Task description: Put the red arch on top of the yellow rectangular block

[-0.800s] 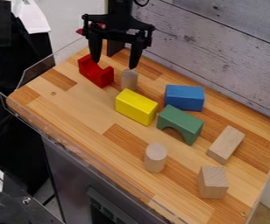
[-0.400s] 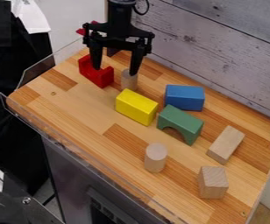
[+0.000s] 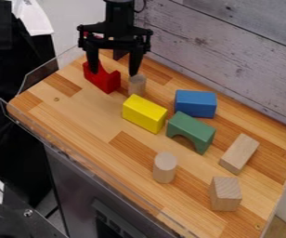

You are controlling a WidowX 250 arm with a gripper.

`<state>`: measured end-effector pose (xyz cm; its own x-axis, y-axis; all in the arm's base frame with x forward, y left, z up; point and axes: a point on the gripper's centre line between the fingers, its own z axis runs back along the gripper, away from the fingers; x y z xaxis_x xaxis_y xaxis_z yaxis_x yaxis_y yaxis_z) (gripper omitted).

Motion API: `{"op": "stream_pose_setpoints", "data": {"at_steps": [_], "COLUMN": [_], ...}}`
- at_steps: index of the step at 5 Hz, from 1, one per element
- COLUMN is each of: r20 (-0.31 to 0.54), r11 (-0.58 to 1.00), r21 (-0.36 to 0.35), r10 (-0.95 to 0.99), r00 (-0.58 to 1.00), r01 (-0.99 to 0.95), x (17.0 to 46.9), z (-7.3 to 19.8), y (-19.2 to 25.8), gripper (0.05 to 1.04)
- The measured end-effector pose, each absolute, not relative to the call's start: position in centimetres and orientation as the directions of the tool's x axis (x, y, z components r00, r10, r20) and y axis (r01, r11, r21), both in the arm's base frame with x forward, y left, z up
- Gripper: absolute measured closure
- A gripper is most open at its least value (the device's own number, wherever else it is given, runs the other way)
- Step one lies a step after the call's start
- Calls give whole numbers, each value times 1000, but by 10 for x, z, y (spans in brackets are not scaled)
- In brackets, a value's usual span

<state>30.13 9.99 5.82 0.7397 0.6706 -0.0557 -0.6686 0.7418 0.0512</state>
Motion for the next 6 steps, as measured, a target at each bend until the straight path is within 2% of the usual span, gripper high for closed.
{"op": "stream_pose_setpoints", "data": {"at_steps": [2, 4, 6], "r20": [-44, -41, -52], "r11": [636, 464, 351], "r21": [21, -27, -41], "r10": [772, 884, 934], "r00": [635, 465, 353], "r01": [-771, -885, -935], "x": [304, 302, 307], "z": [58, 48, 34], "y": [119, 134, 135], "gripper": [85, 86, 86]}}
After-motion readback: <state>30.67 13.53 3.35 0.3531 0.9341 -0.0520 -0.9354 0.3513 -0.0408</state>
